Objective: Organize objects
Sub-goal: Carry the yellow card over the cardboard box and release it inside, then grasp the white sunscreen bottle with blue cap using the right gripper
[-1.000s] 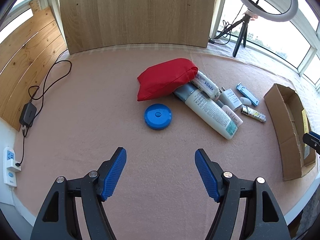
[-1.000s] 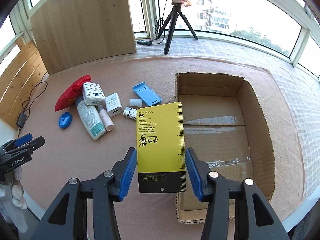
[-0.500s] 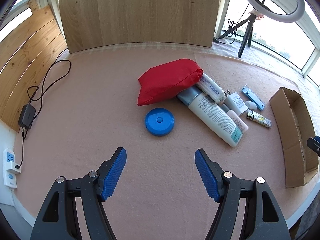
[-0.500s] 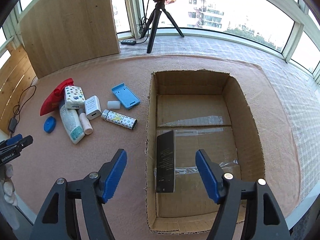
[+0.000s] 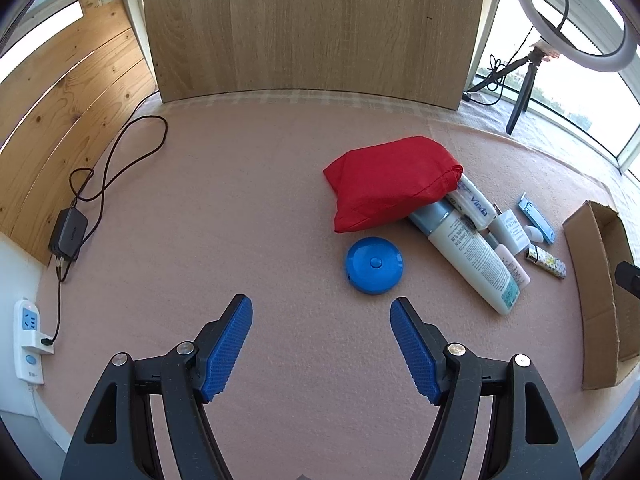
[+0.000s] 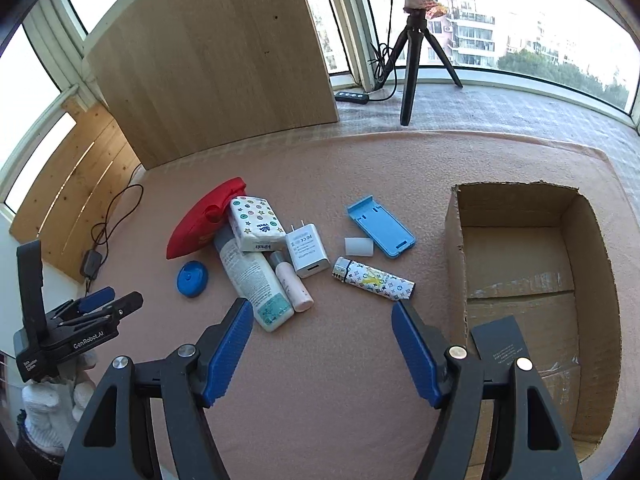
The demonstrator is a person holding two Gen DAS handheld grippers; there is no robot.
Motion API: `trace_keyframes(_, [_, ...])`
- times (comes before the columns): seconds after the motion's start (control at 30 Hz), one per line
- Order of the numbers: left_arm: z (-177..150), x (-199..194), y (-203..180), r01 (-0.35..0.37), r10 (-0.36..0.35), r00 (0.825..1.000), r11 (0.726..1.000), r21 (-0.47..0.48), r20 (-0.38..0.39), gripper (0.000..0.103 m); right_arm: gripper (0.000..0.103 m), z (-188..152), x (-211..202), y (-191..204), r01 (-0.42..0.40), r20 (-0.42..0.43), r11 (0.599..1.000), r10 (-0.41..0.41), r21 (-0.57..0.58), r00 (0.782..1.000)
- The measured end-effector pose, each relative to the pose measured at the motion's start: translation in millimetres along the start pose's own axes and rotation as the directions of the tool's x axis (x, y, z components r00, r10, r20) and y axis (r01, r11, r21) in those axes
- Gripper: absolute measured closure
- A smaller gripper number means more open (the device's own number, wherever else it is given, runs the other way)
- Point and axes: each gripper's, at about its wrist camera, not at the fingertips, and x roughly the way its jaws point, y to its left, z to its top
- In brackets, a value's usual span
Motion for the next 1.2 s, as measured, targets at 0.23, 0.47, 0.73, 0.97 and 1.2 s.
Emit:
trace_keyframes(0.23, [11.6,-11.0,27.7,-0.017,0.017,0.999,1.000,0.006,0.038,0.028,0.064,16.5,57.2,38.1,-0.091,-0.115,0.996,0.091,-0.001,0.989])
trace_keyframes(0.47, [3.4,-12.7,49.9,0.014,-0.013,1.000,0.999,-0.031,0.024,0.028,0.064,24.2,109.5,58.8,-0.112,-0.202,0.994,0.113,0.015,0.973])
trace_keyframes(0.73, [-12.7,-2.1,57.0,0.035,-0.036,0.999,0.998,-0.043,-0.013,0.028,0.064,34.5,135.1,59.7,-0.079,-0.207,0.996,0.086,0.042,0.975])
trace_keyframes(0.97, [-16.1,2.2,55.2,0.037,-0.037,0.999,0.999,-0.034,-0.025,0.028,0.064,45.5,150.8,60.6,-0.067,-0.216,0.997,0.074,0.041,0.974])
trace_keyframes(1.2, [-17.3,5.5,55.3,0.034,-0.035,0.999,0.999,-0.040,-0.033,0.028,0.060,48.2,163.6,65.5,-0.111,-0.230,0.993,0.118,0.044,0.966])
